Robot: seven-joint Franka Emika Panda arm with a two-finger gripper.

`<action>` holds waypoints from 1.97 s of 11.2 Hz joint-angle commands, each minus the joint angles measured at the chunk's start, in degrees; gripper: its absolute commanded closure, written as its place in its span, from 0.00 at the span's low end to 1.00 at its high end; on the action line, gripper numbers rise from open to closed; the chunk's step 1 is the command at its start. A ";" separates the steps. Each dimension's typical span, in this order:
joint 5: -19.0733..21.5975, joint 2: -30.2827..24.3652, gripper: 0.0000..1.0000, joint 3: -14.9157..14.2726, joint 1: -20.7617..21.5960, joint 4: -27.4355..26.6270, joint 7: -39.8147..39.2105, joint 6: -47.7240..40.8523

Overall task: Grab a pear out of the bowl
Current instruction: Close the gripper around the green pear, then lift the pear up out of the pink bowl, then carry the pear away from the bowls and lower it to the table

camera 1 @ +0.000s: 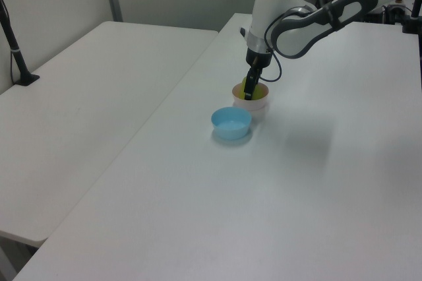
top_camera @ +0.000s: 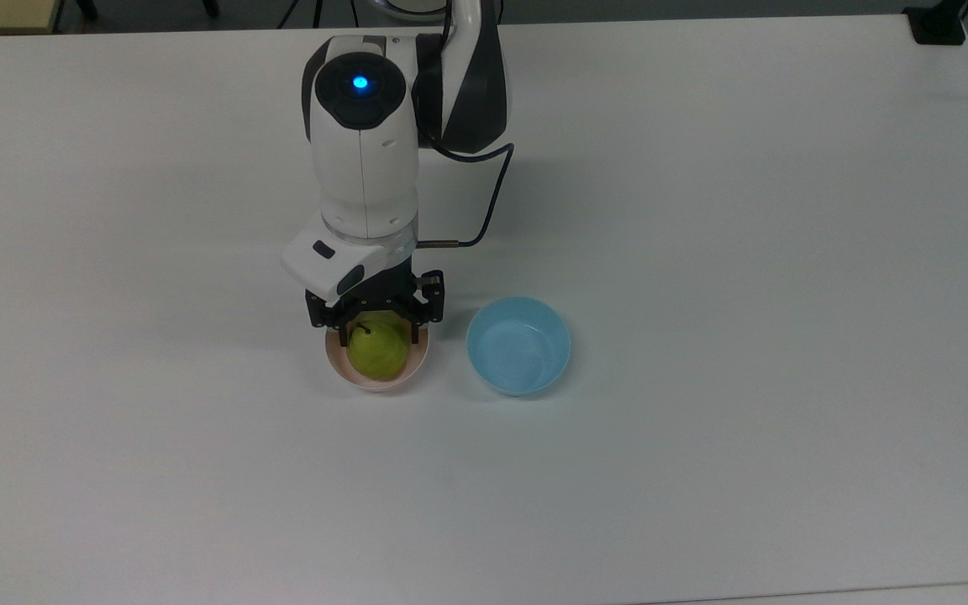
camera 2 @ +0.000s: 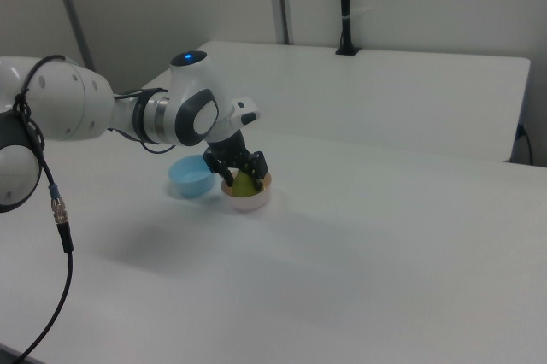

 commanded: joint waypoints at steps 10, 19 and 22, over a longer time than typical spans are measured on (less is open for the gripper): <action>0.03 -5.04 0.55 -0.25 0.47 0.13 0.35 -2.21; 2.14 -10.67 0.55 -0.34 -5.66 2.59 -3.85 -7.68; 2.05 -8.49 0.54 -0.42 -9.80 3.90 -7.20 -5.58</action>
